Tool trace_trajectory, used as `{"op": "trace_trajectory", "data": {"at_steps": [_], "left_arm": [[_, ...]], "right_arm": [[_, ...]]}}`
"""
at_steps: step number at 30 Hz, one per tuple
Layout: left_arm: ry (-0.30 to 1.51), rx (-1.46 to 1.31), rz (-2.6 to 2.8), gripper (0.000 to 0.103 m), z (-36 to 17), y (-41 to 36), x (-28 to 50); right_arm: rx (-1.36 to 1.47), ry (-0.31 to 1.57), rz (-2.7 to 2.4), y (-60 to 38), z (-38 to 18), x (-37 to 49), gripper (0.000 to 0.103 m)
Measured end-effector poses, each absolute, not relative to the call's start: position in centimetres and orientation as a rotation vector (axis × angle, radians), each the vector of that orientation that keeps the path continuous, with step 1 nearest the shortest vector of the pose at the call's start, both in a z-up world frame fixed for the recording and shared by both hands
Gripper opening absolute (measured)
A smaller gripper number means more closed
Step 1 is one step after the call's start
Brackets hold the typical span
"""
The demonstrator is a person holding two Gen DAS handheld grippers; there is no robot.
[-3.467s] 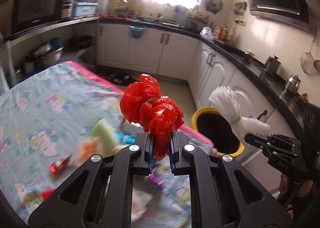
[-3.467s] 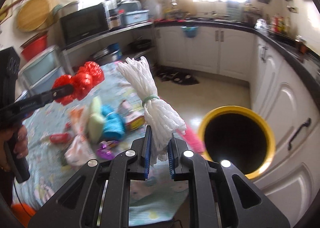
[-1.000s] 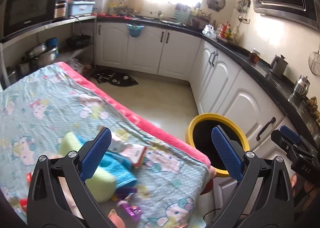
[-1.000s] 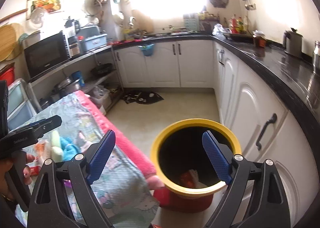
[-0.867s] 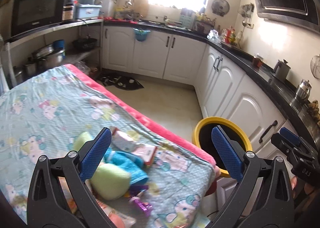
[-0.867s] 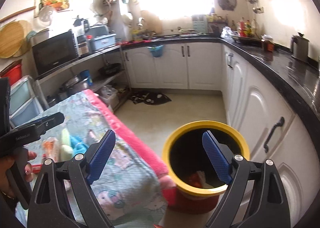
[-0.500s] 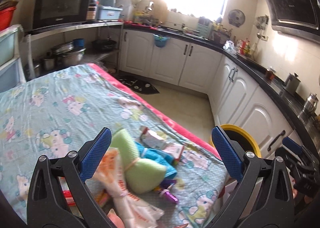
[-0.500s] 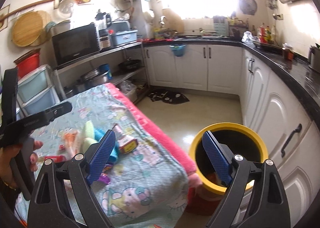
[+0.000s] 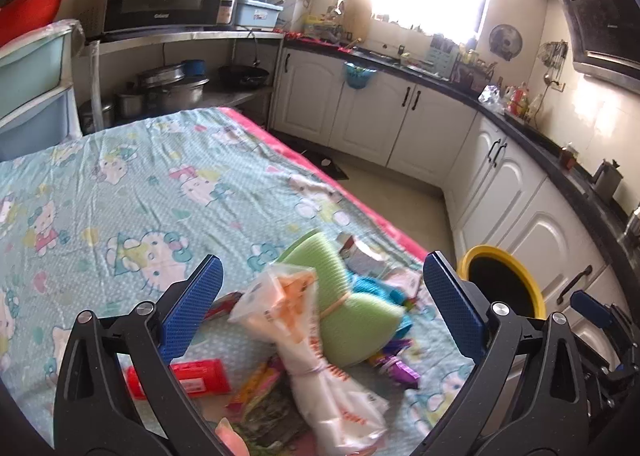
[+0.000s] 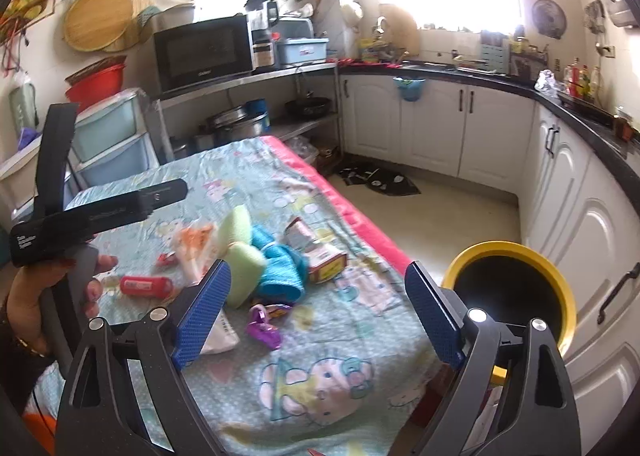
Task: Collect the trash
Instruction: 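Move both tools back over the trash on the sheet, then grasp the white plastic bag with the left tool while the right tool grasps the purple wrapper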
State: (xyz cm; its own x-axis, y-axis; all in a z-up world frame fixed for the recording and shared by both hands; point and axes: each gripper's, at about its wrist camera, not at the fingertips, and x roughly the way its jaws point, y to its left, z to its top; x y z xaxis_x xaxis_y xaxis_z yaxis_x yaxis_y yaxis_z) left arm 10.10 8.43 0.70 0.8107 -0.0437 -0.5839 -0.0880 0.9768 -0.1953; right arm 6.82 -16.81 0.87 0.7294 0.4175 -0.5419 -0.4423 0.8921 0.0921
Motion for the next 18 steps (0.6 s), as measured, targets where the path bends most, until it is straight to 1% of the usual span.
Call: {"op": "trace_trajectory", "data": {"at_steps": [8, 15, 18], "left_arm": [[0.684, -0.234, 0.05, 0.092, -1.3, 10.7, 9.5], [0.768, -0.284, 0.036, 0.092, -3.9, 12.3, 9.6], [0.788, -0.34, 0.014, 0.092, -4.7, 12.8, 10.2]], "right_arm": [[-0.081, 0.633, 0.534, -13.8, -1.0, 6.8, 0.086], [-0.127, 0.724, 0.579, -11.5, -4.6, 7.7, 0.086], [-0.154, 0.759, 0.588, -10.9, -6.1, 8.1, 0.083]]}}
